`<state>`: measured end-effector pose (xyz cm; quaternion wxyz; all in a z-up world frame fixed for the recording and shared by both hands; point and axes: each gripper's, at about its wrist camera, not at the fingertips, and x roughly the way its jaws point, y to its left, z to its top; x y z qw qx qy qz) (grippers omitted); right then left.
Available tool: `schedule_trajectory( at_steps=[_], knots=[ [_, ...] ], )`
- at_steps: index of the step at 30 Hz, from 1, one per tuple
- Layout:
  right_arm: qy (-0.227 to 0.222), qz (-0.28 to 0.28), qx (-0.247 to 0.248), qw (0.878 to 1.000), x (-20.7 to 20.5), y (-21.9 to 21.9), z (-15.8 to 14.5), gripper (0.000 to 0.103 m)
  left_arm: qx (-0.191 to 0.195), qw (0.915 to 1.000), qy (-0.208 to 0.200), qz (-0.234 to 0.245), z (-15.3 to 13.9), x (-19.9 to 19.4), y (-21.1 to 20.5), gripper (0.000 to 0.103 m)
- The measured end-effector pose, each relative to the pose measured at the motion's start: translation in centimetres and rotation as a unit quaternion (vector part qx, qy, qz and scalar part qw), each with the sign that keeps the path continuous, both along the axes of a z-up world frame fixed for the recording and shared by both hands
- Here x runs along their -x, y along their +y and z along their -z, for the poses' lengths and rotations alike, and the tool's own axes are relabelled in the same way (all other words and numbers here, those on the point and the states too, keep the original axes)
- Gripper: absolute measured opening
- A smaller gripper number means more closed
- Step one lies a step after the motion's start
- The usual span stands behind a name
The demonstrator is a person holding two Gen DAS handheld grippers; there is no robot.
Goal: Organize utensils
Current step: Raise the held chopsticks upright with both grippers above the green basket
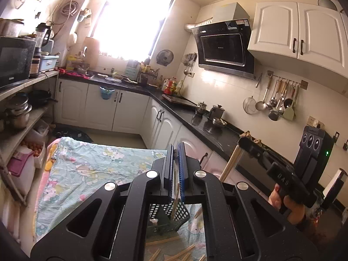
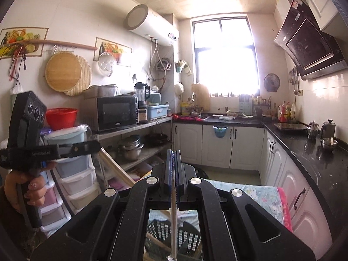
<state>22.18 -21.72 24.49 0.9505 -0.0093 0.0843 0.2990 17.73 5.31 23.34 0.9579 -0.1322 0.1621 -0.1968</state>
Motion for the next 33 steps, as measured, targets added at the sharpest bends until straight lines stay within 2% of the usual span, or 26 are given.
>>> schedule_trajectory(
  at_steps=[11,33],
  knots=[
    [-0.011,0.017,-0.015,1.000,-2.6,0.0,-0.5,0.002,-0.017,0.9996,0.019,-0.010,1.4,-1.6,0.2,0.002],
    [0.042,0.044,-0.015,0.998,-7.5,-0.3,7.6,0.002,-0.073,0.9938,0.084,0.001,8.6,-5.1,-4.0,0.002]
  ],
)
